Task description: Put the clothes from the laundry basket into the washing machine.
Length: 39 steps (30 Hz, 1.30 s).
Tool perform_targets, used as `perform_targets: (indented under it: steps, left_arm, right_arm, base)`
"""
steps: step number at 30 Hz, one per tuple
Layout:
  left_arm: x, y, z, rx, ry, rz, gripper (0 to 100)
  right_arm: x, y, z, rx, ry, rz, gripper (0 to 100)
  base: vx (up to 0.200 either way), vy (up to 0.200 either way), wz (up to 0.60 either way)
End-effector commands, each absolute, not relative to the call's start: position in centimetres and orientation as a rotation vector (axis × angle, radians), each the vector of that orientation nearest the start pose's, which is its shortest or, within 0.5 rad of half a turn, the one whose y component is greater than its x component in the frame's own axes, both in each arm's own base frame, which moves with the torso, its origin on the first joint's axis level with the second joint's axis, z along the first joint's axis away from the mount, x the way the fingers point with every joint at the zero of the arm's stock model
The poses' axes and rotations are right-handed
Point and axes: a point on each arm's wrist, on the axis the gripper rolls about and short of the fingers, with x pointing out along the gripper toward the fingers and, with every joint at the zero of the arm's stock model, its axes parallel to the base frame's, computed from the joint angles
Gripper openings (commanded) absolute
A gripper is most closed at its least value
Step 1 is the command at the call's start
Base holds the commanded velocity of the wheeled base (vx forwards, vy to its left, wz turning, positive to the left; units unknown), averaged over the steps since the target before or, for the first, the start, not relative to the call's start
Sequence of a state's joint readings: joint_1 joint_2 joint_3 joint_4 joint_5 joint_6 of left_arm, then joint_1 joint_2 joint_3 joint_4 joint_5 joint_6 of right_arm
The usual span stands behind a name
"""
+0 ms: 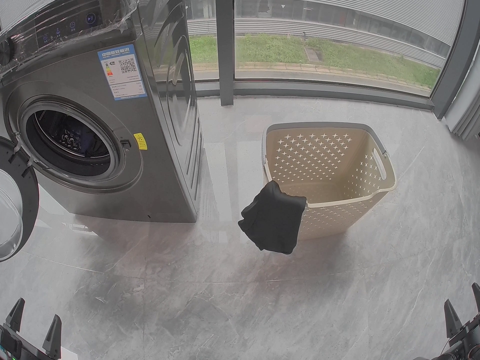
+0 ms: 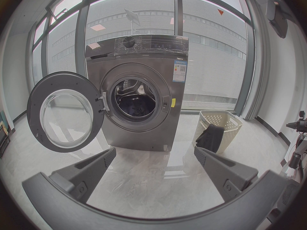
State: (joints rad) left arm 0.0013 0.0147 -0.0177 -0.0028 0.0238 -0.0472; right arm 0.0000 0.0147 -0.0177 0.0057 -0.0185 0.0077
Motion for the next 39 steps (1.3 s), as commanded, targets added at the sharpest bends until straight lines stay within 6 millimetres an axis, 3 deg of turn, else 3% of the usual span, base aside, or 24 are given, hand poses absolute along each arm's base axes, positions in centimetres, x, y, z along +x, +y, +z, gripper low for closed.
perform_targets:
  steps: [1, 11, 17, 29, 31, 34, 36, 39]
  left_arm:
    - [-2.2, 0.1, 7.6, -0.048, 0.002, 0.026, 100]
    - [-2.2, 0.1, 7.6, -0.046, 0.002, 0.026, 100]
    - [-2.2, 0.1, 7.6, -0.048, 0.002, 0.026, 100]
    - [-2.2, 0.1, 7.6, -0.046, 0.002, 0.026, 100]
    - [-2.2, 0.1, 7.6, -0.046, 0.002, 0.026, 100]
    - [-2.2, 0.1, 7.6, -0.044, 0.002, 0.026, 100]
    - [-2.2, 0.1, 7.6, -0.043, 0.003, 0.026, 100]
    - [-2.2, 0.1, 7.6, -0.041, 0.003, 0.026, 100]
  right_arm:
    - [-2.3, 0.0, 7.5, 0.008, 0.009, -0.02, 100]
    - [-2.3, 0.0, 7.5, 0.008, 0.009, -0.018, 100]
    - [-2.2, 0.0, 7.5, 0.006, 0.011, -0.023, 100]
    - [-2.3, 0.0, 7.6, 0.012, 0.008, -0.022, 100]
    - [-2.5, 0.0, 8.6, 0.02, -0.042, -0.01, 100]
    - [-3.5, 0.0, 11.9, 0.053, -0.141, 0.025, 100]
    - [-2.9, 0.1, 12.8, 0.053, -0.082, 0.048, 100]
    - [-0.5, 0.3, 12.9, 0.068, 0.135, 0.143, 100]
  base:
    - [0.0, 0.0, 0.0]
    - [0.18, 0.0, 0.0]
    - [0.0, 0.0, 0.0]
    - [0.0, -0.15, 0.0]
    - [0.0, 0.0, 0.0]
    - [0.0, 0.0, 0.0]
    - [0.0, 0.0, 0.0]
    - [0.0, 0.0, 0.0]
